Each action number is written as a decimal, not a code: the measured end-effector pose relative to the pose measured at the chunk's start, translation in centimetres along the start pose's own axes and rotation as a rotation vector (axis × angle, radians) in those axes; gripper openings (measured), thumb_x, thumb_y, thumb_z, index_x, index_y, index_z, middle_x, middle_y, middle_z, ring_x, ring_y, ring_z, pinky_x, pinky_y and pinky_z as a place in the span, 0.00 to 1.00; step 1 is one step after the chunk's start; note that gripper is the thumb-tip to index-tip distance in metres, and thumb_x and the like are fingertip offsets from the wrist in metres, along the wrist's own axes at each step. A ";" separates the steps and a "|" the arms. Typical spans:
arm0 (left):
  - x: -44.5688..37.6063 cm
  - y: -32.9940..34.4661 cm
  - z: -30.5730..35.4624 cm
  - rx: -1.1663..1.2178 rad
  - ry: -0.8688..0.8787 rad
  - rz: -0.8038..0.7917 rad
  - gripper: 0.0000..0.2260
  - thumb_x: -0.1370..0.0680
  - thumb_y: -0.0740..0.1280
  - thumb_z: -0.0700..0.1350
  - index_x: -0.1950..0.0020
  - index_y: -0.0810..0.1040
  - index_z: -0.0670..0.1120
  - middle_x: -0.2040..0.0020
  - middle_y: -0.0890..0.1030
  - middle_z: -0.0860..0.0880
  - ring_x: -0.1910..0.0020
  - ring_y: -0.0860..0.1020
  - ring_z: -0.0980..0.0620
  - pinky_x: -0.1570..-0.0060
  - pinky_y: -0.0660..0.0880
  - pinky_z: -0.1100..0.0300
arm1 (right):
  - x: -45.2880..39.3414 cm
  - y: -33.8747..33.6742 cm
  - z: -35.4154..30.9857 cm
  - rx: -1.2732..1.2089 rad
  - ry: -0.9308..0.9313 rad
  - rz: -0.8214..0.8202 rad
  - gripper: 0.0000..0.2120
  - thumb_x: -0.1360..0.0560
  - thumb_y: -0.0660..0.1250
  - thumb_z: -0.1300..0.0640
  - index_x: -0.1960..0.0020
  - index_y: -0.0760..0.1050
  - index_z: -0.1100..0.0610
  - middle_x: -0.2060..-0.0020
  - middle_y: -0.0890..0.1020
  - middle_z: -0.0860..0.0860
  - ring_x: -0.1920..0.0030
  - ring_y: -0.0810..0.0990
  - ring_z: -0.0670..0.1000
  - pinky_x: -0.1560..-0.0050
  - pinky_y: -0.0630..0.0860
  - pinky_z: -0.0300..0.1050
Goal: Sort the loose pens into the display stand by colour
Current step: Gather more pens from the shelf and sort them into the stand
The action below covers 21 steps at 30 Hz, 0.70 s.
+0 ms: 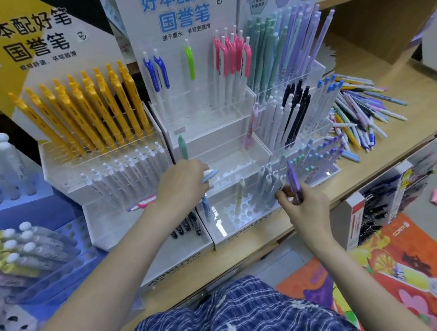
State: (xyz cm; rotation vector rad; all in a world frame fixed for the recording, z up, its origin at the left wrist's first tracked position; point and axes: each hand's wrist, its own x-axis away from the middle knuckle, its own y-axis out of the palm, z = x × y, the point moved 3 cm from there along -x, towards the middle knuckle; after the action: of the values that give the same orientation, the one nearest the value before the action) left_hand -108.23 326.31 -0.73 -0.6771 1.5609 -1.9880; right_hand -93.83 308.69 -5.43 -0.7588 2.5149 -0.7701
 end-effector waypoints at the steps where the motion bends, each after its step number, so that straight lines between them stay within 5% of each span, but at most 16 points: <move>1: 0.0 0.0 0.0 0.008 0.003 -0.001 0.12 0.23 0.65 0.46 0.42 0.78 0.42 0.49 0.82 0.43 0.52 0.80 0.44 0.61 0.72 0.59 | 0.2 0.4 0.3 0.012 0.001 -0.006 0.05 0.29 0.71 0.65 0.63 0.76 0.64 0.77 0.68 0.45 0.77 0.68 0.44 0.71 0.64 0.29; 6: 0.4 -0.3 0.1 0.034 -0.016 -0.003 0.13 0.23 0.65 0.45 0.40 0.77 0.43 0.48 0.81 0.44 0.51 0.79 0.44 0.60 0.72 0.59 | 0.8 2.4 1.5 0.073 0.051 -0.010 0.08 0.29 0.69 0.65 0.64 0.72 0.61 0.75 0.71 0.52 0.75 0.66 0.52 0.70 0.60 0.44; 12: 0.6 -0.7 0.1 0.087 -0.020 -0.056 0.14 0.24 0.64 0.43 0.39 0.77 0.46 0.49 0.81 0.44 0.54 0.79 0.45 0.62 0.73 0.59 | 0.2 0.7 1.0 0.145 0.129 -0.073 0.12 0.28 0.71 0.54 0.65 0.73 0.59 0.72 0.77 0.54 0.72 0.71 0.53 0.71 0.62 0.45; 15: 0.6 -1.3 -0.2 0.152 -0.034 -0.044 0.07 0.24 0.64 0.42 0.61 0.75 0.46 0.68 0.74 0.47 0.72 0.69 0.53 0.73 0.61 0.61 | -0.7 -1.5 -1.9 -0.021 0.066 -0.088 0.10 0.26 0.69 0.51 0.62 0.75 0.56 0.71 0.79 0.50 0.74 0.71 0.45 0.72 0.64 0.35; 17: 0.3 -2.0 0.3 0.293 -0.016 -0.022 0.15 0.23 0.65 0.44 0.69 0.68 0.44 0.71 0.70 0.52 0.76 0.65 0.58 0.73 0.59 0.61 | -1.3 -1.8 -4.4 -0.224 0.033 -0.236 0.08 0.22 0.62 0.53 0.56 0.76 0.56 0.70 0.80 0.50 0.76 0.70 0.43 0.74 0.63 0.32; 21: 0.3 -5.0 2.3 0.870 -0.014 0.074 0.07 0.26 0.70 0.47 0.57 0.82 0.44 0.69 0.79 0.50 0.77 0.70 0.57 0.74 0.68 0.64 | -2.2 -1.6 -7.9 -0.473 0.117 -0.513 0.12 0.19 0.56 0.59 0.52 0.78 0.57 0.69 0.76 0.50 0.77 0.66 0.42 0.76 0.62 0.32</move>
State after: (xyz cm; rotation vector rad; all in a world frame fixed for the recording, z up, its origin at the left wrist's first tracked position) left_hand -107.41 325.46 4.68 -0.2605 0.5643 -2.2997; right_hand -95.59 311.94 2.05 -1.6019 2.6673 -0.3638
